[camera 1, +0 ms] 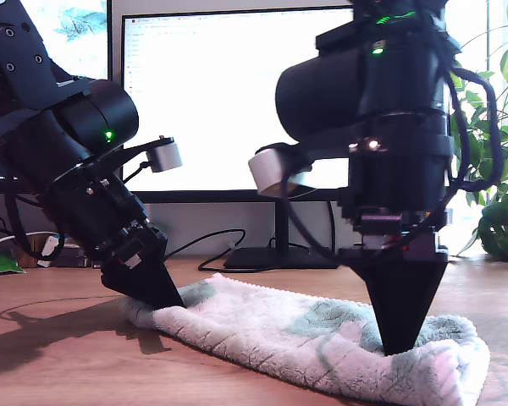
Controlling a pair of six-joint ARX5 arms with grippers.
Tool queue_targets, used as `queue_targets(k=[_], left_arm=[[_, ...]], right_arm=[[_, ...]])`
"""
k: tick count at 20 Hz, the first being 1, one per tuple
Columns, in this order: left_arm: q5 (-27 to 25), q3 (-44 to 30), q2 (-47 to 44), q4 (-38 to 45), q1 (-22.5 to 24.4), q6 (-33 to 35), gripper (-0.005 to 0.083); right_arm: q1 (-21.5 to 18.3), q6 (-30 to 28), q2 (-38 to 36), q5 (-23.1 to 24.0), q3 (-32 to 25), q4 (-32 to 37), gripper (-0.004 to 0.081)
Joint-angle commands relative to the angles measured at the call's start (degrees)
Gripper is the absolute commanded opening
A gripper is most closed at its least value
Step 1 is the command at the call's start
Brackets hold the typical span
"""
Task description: Fold the tea towel to a neat square and place it to the right
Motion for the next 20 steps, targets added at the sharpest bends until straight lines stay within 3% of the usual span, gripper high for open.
queue_targets(k=[1, 11, 17, 20], left_arm=[[0.63, -0.39, 2.23, 0.94, -0.24, 0.24, -0.0024], [1.20, 0.28, 2.54, 6.80, -1.36, 1.57, -0.0024], [1.29, 3.02, 6.27, 7.80, -1.75, 1.81, -0.0024], [3.72, 4.61, 7.32, 6.25, -2.21, 3.43, -0.0024]], right_arm=[[2.93, 0.00, 3.48, -2.64, -1.66, 1.11, -0.0013], [9.14, 3.74, 3.48, -5.86, -1.64, 5.03, -0.0013], [9.90, 5.66, 3.48, -7.82, -1.64, 6.23, -0.0013], [9.86, 5.70, 3.48, -7.80, -1.64, 6.43, -0.0013]])
